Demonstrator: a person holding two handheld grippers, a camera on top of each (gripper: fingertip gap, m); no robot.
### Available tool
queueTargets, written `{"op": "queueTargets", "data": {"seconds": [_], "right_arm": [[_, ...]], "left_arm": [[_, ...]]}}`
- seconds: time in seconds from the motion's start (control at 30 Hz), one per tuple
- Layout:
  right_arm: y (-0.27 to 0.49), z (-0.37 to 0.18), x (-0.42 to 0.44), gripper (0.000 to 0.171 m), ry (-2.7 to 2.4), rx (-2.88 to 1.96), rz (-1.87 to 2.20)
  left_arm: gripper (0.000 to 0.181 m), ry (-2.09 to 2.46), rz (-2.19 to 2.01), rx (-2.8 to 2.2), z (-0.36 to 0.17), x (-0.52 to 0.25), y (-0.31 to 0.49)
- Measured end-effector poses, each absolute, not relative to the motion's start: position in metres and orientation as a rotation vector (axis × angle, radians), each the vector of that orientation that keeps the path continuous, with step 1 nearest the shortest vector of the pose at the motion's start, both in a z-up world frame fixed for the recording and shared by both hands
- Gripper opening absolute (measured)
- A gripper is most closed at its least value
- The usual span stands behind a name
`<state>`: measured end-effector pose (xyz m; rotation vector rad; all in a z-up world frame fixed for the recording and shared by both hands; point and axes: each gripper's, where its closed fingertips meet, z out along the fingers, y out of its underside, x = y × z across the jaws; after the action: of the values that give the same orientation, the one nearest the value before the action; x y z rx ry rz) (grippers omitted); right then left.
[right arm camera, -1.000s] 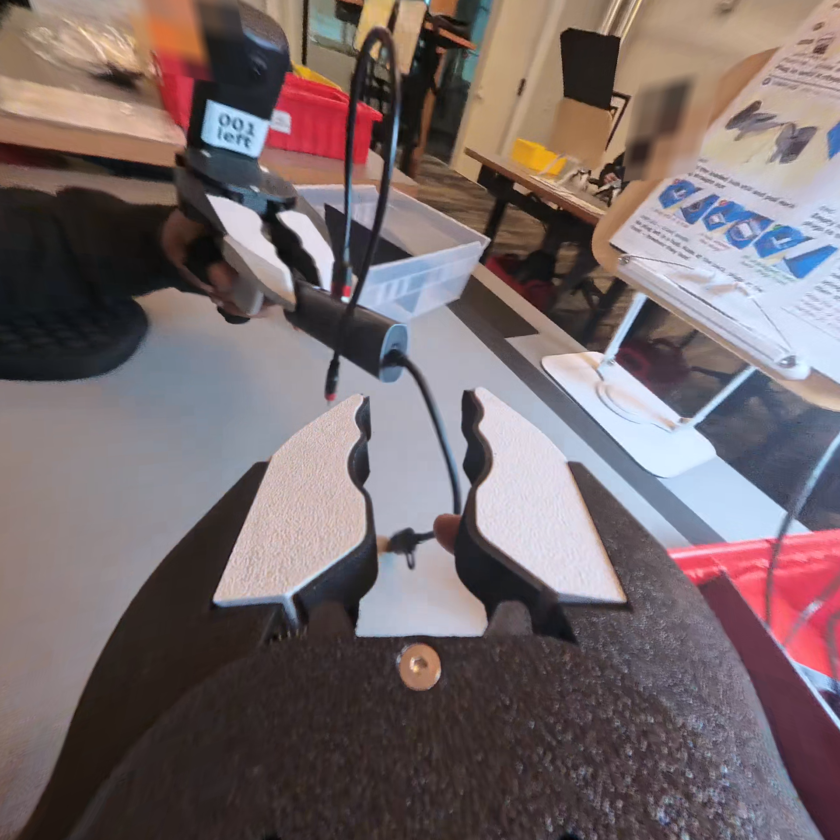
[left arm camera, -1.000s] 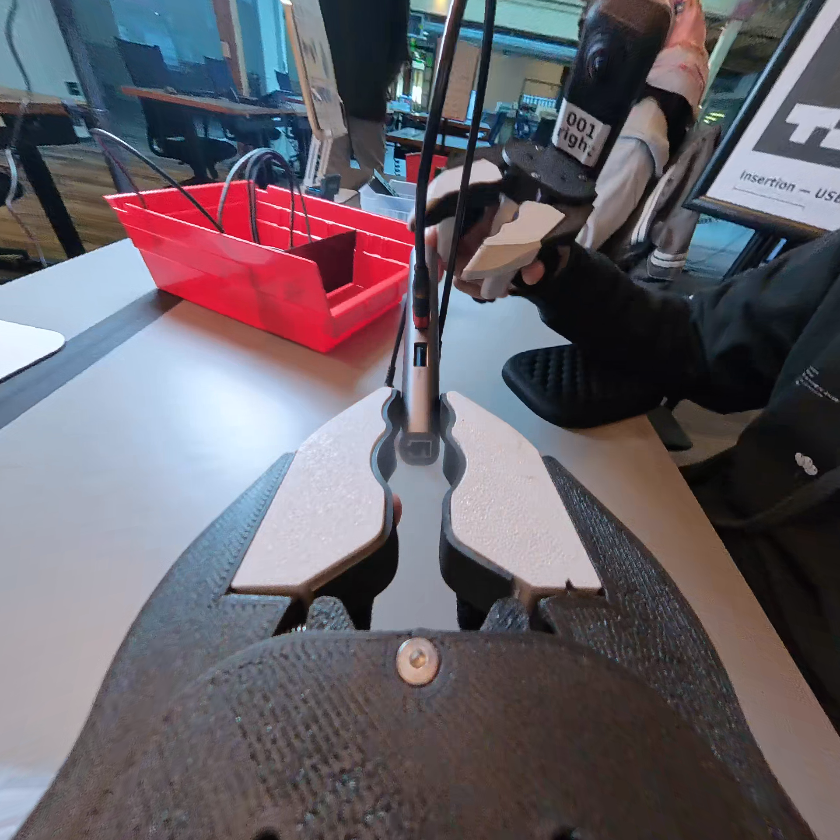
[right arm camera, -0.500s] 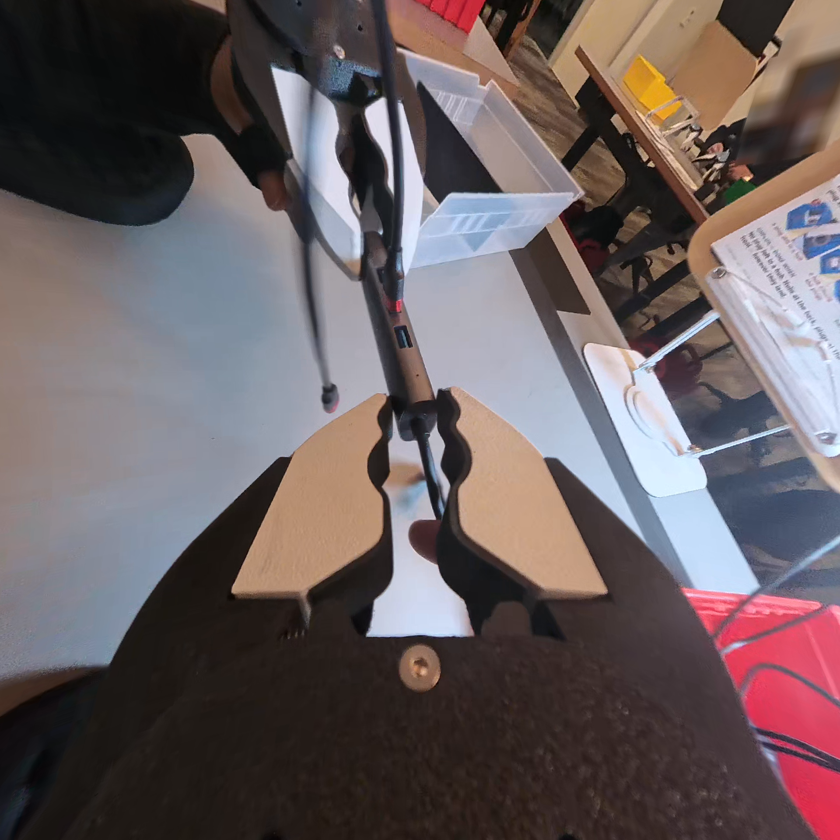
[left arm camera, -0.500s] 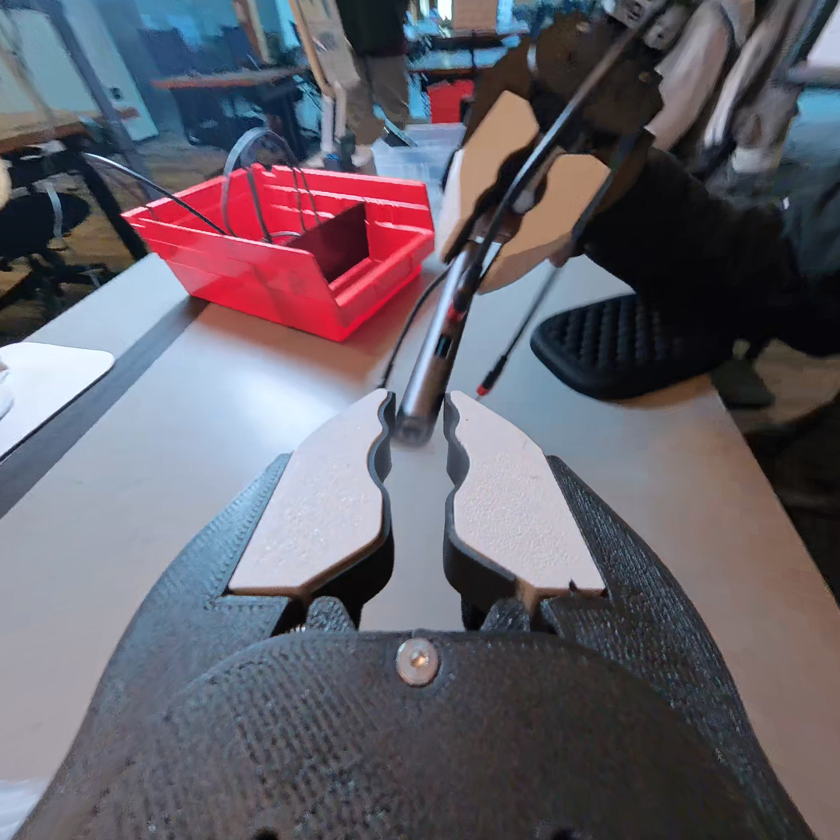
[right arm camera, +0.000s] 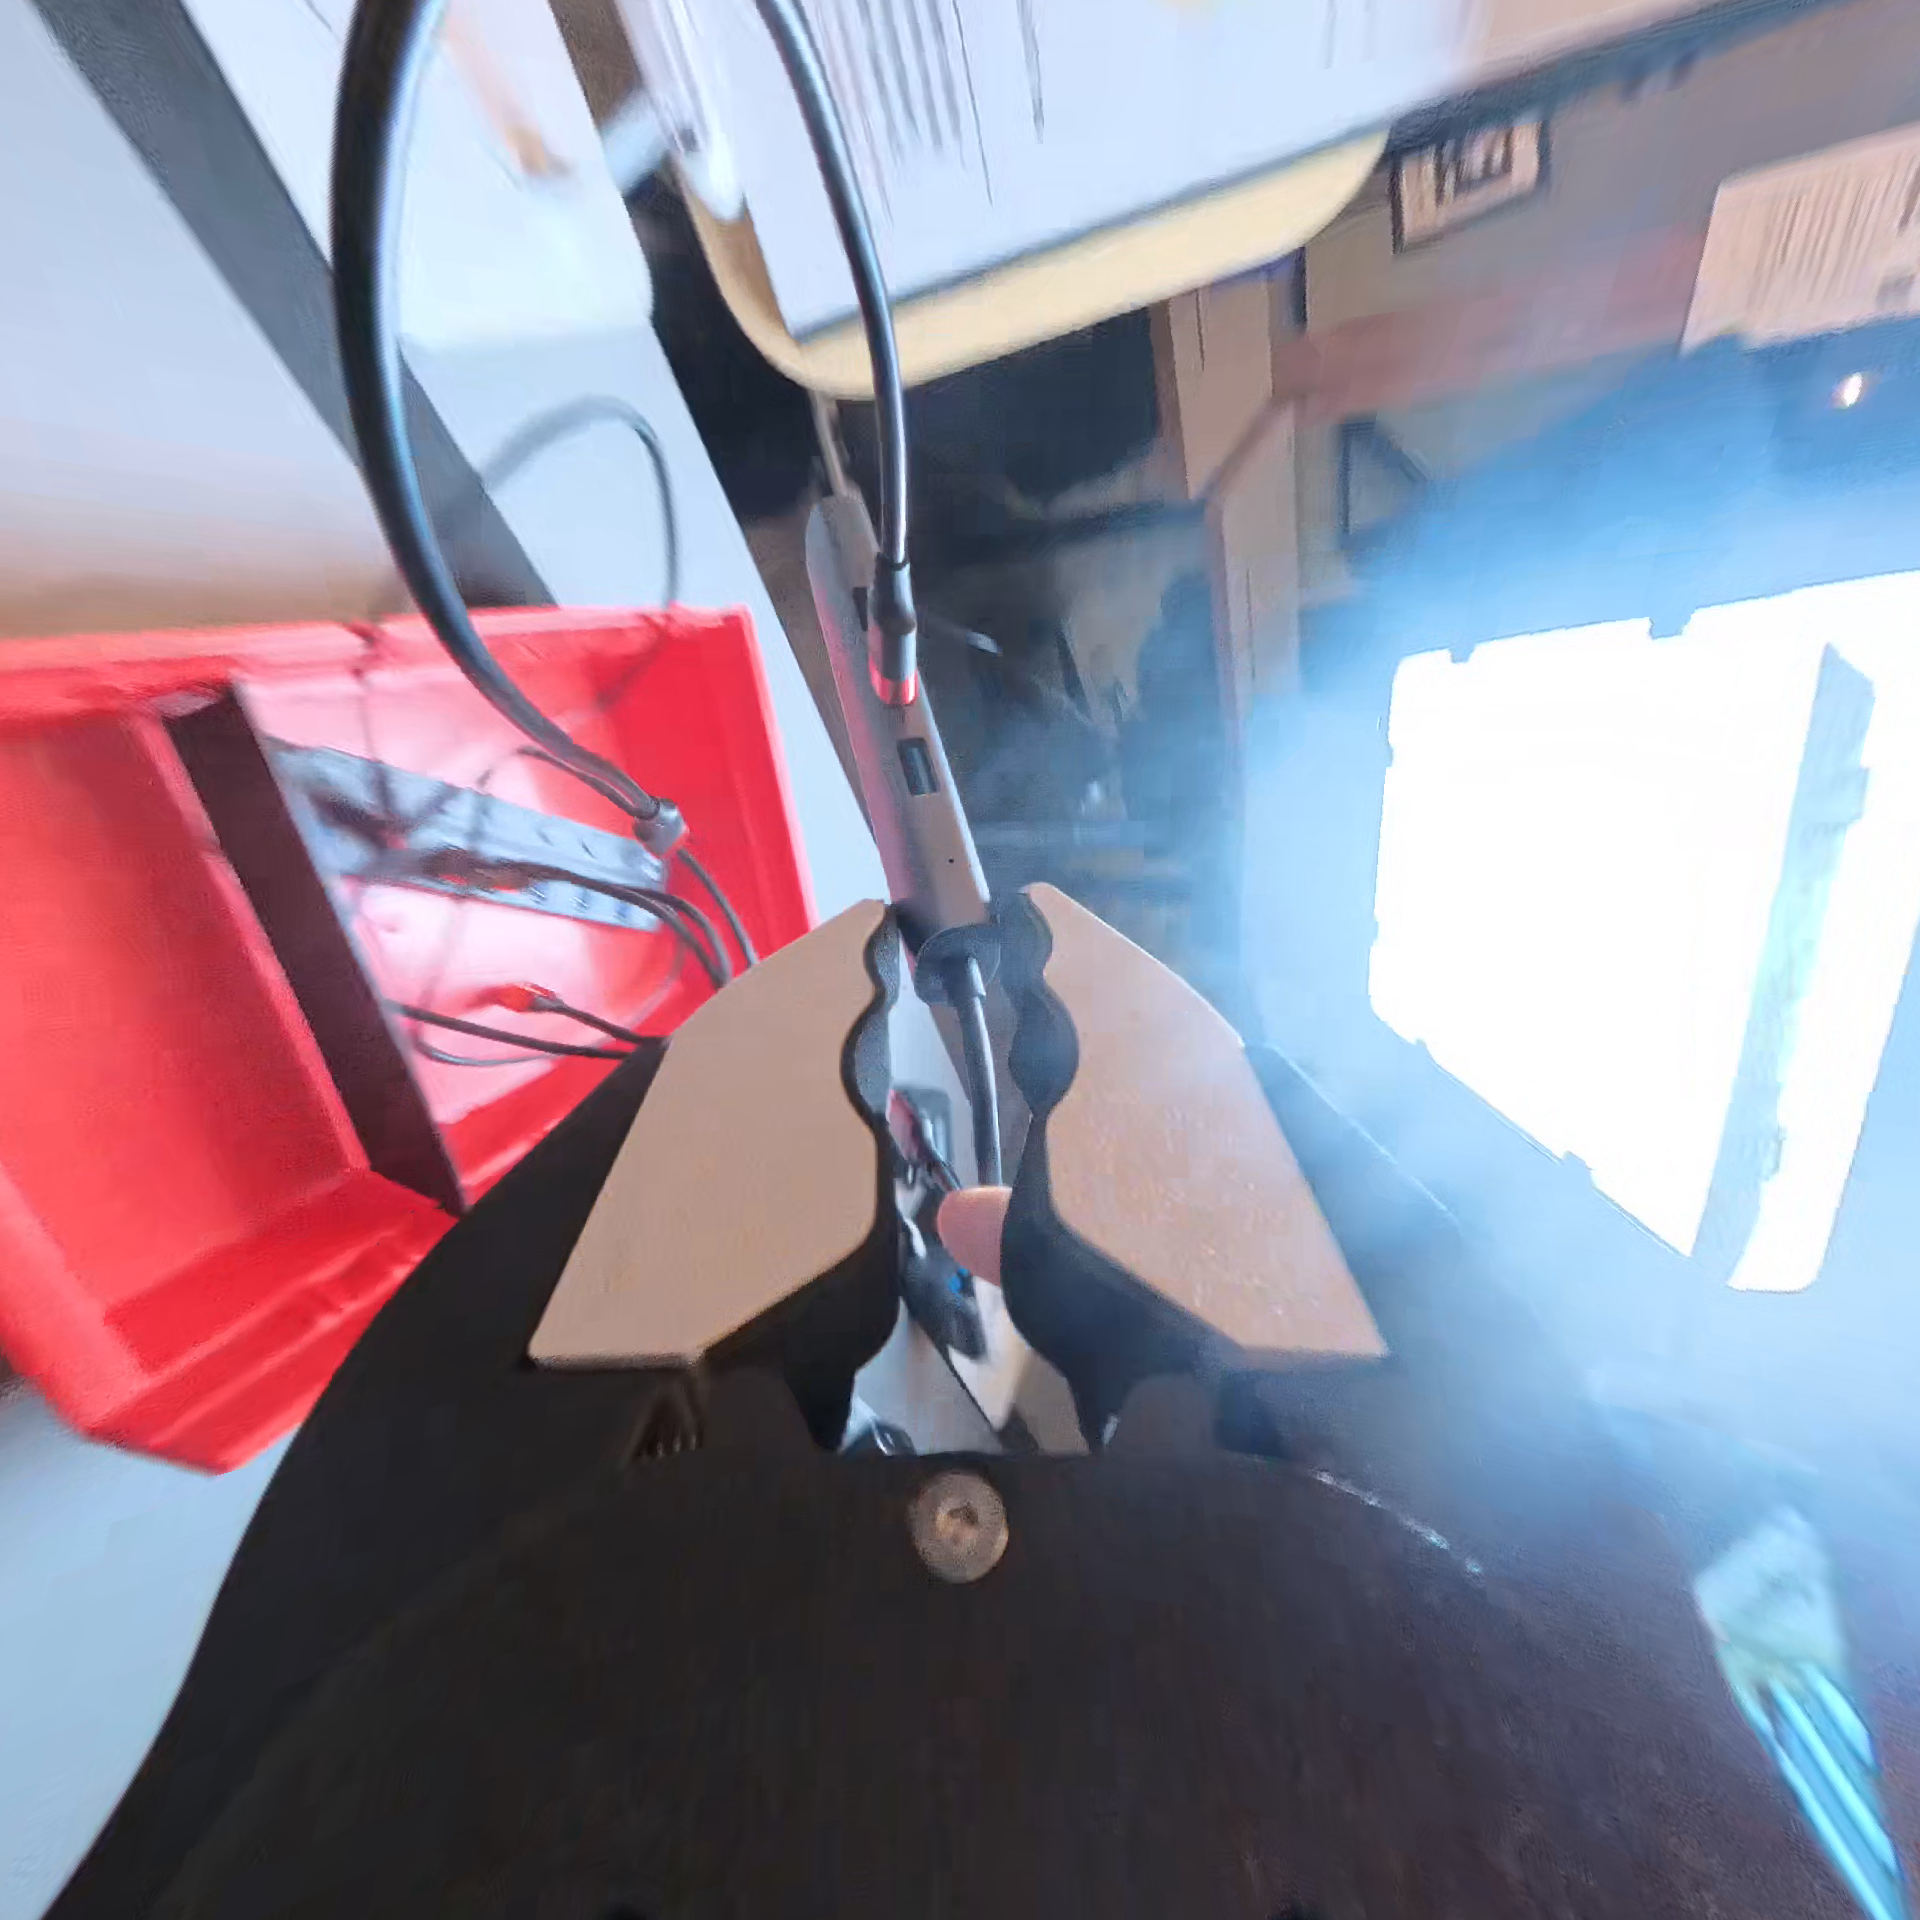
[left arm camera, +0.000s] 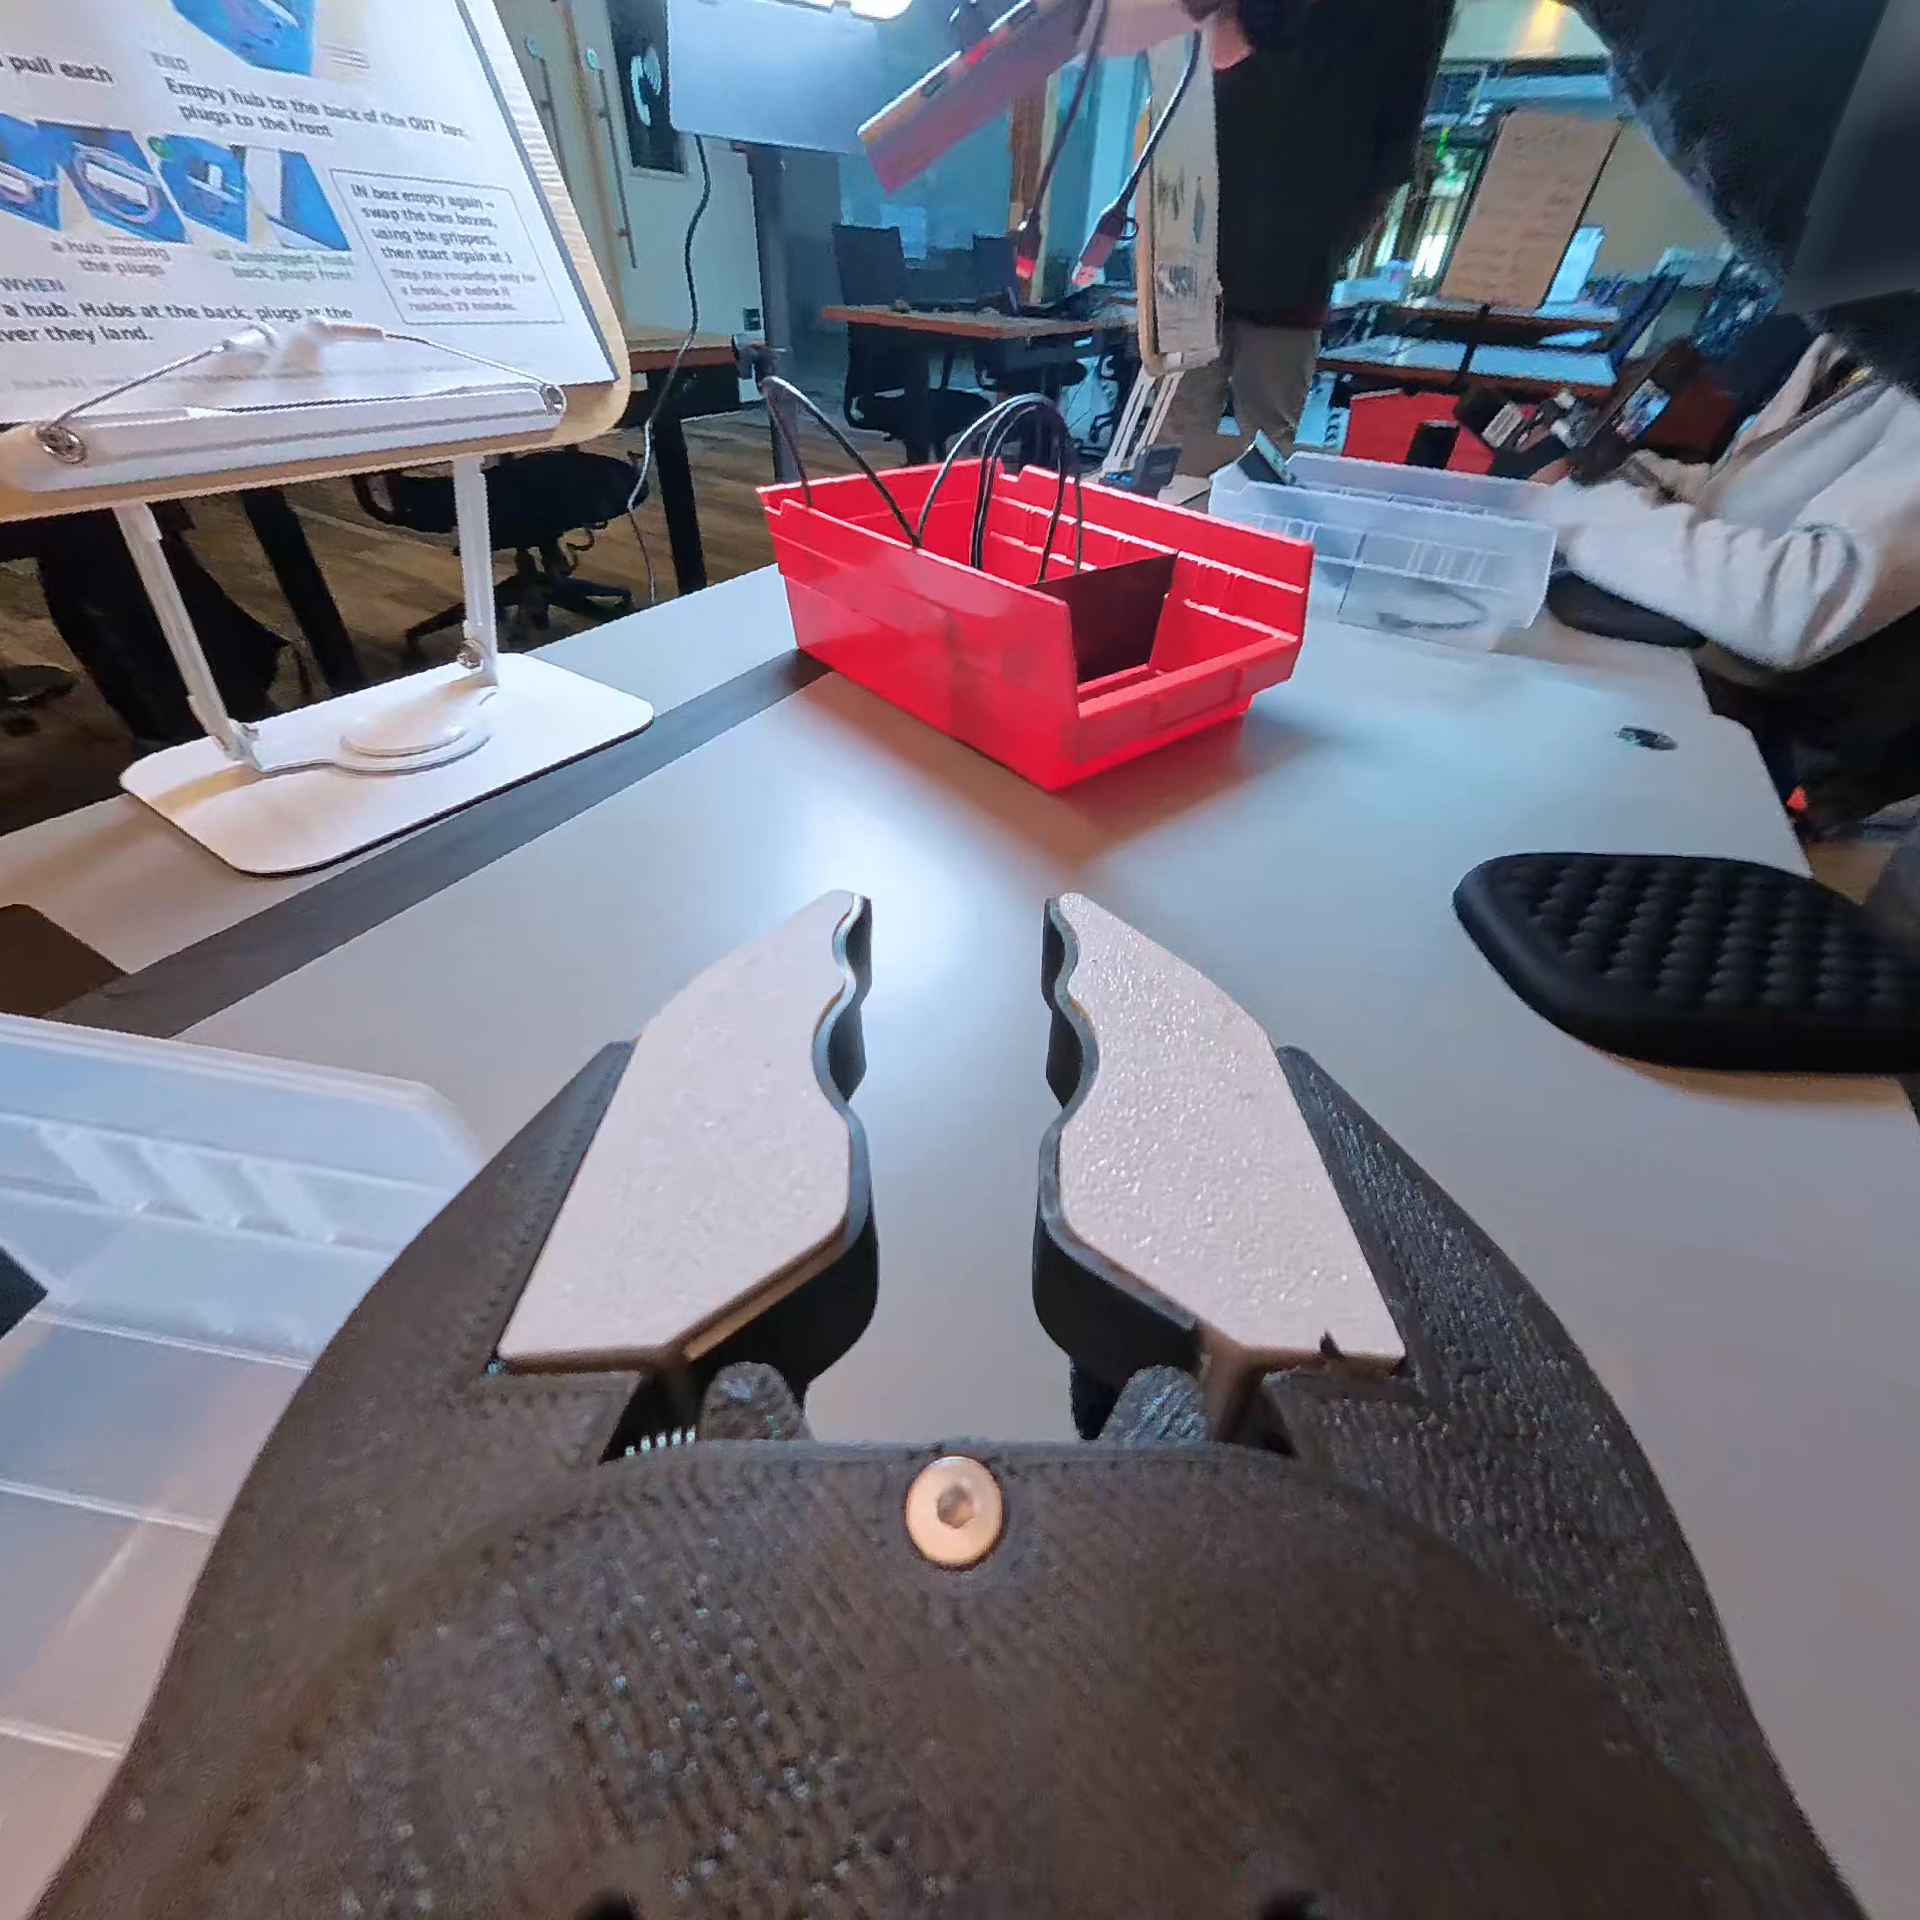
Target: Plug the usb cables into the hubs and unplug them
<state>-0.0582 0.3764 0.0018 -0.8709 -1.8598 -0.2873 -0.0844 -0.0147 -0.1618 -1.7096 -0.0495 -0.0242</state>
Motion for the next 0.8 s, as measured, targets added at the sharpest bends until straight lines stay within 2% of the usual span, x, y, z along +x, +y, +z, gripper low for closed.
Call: {"op": "queueTargets", "data": {"seconds": [0.07,0.17,0.23,0.33,0.47,0.67,0.8], "right_arm": [[0.409,-0.026,-0.070,0.019,-1.866,-0.948,-0.427],[0.445,-0.095,-0.076,0.019,-1.930,-1.058,-0.605],[0.452,-0.143,-0.075,0.019,-2.033,-1.062,-0.672],[0.435,-0.177,-0.081,0.016,-2.165,-1.004,-0.616],[0.398,-0.173,-0.086,0.036,-2.249,-1.030,-0.397],[0.352,-0.115,-0.086,0.042,-2.108,-1.086,0.116],[0.343,-0.105,-0.059,0.044,-2.038,-1.096,0.267]], "left_arm": [[0.031,-0.033,0.007,-1.733,-0.168,-0.083,-0.015],[0.030,-0.024,0.038,-1.776,-0.181,-0.084,-0.015],[0.031,-0.029,0.034,-1.803,-0.188,-0.085,-0.014],[0.034,-0.040,0.019,-1.840,-0.196,-0.086,-0.013],[0.042,-0.054,0.056,-1.877,-0.203,-0.091,-0.012],[0.047,-0.103,0.134,-1.878,-0.198,-0.105,-0.020],[0.049,-0.153,0.221,-1.873,-0.189,-0.121,-0.035]]}}
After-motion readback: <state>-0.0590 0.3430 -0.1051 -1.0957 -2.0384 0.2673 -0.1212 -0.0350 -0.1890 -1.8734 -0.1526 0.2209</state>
